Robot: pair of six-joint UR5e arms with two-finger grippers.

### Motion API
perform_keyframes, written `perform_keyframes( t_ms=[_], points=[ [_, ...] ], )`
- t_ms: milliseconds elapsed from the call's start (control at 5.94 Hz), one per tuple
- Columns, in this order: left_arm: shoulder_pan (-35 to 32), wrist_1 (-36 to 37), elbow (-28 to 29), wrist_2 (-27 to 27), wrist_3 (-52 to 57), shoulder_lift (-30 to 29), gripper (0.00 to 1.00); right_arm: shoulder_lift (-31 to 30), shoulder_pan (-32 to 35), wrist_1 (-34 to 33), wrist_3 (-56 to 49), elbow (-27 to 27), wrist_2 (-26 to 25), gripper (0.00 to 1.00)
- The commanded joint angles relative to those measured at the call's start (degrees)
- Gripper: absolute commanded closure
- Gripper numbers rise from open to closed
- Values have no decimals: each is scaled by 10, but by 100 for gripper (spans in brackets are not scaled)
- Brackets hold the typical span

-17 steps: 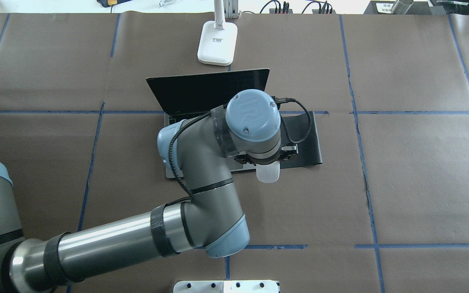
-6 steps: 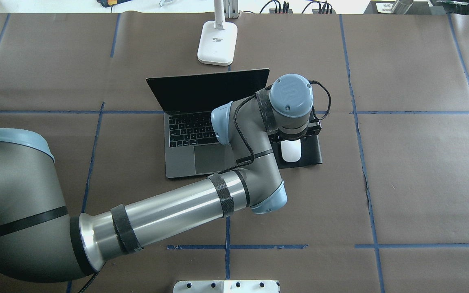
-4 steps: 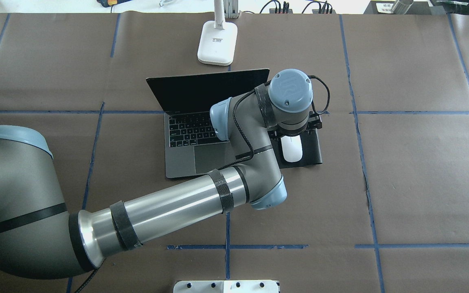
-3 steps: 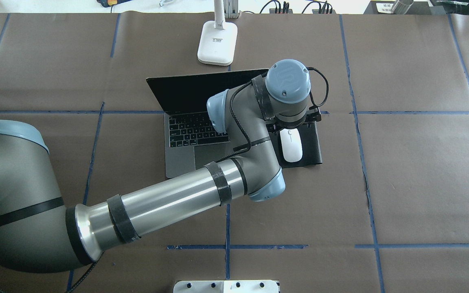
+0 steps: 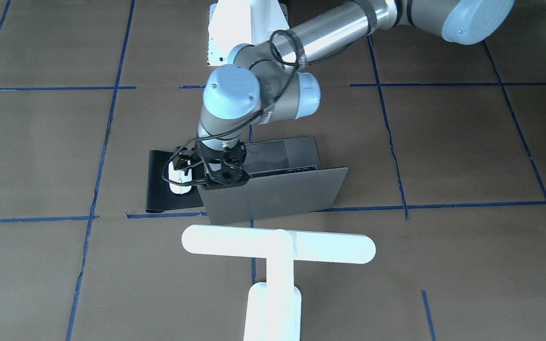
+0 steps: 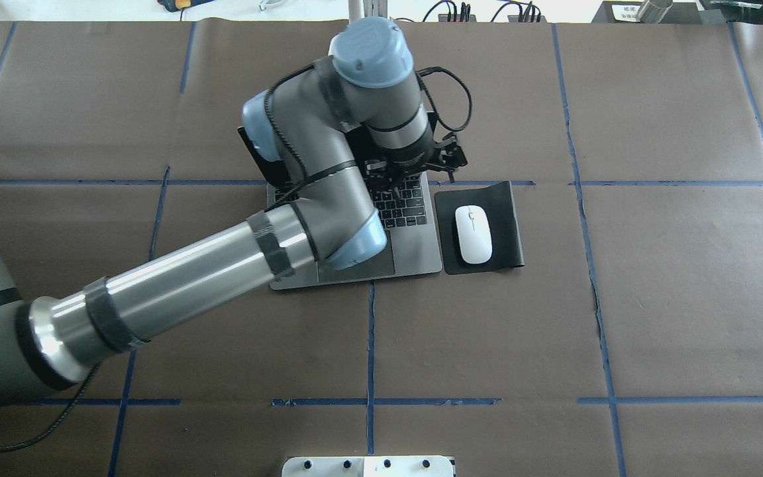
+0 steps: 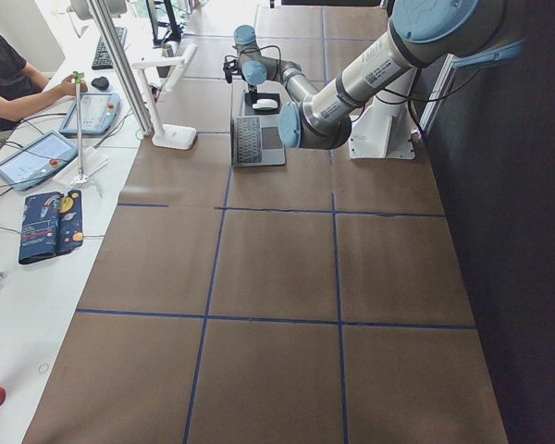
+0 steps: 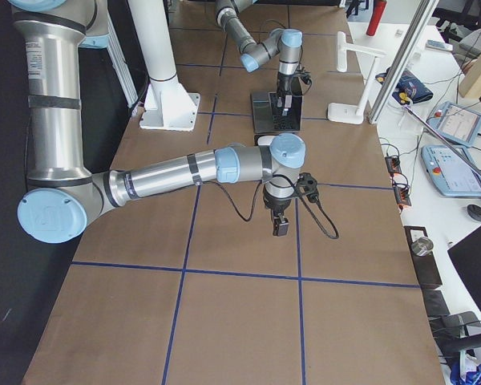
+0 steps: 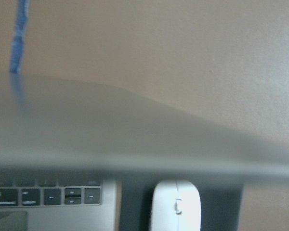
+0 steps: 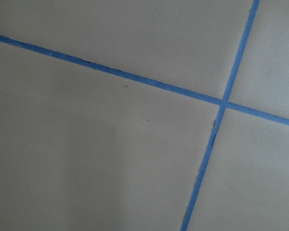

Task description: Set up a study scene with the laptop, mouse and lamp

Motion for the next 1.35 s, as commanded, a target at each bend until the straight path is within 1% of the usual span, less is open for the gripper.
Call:
perform_keyframes(
  t_ms=[0,168,337,505,673,842,1010,1178],
  points=[
    [-34,140,-224,-40,106,148,0,-56,51,1,-24,-2,0,0],
    [-54,215,-328,-40,184,219,0,-55,91,1,-19,-15,41,0],
    [-81,254,-427,-40,268,311,0,-52,92,2,-23,-16,34,0],
    [-112,258,-482,-40,298,396,0,-55,92,1,-21,-17,27,0],
    [-151,258,-499,-41,351,457,0,-56,92,2,-22,-27,29,0],
    [-207,258,-494,-41,415,500,0,-55,91,2,-22,-42,29,0],
    [-285,258,-466,-48,544,531,0,-50,90,3,-24,-57,28,0],
    [-359,258,-408,-86,638,549,0,-50,89,3,-24,-59,28,0]
  ],
)
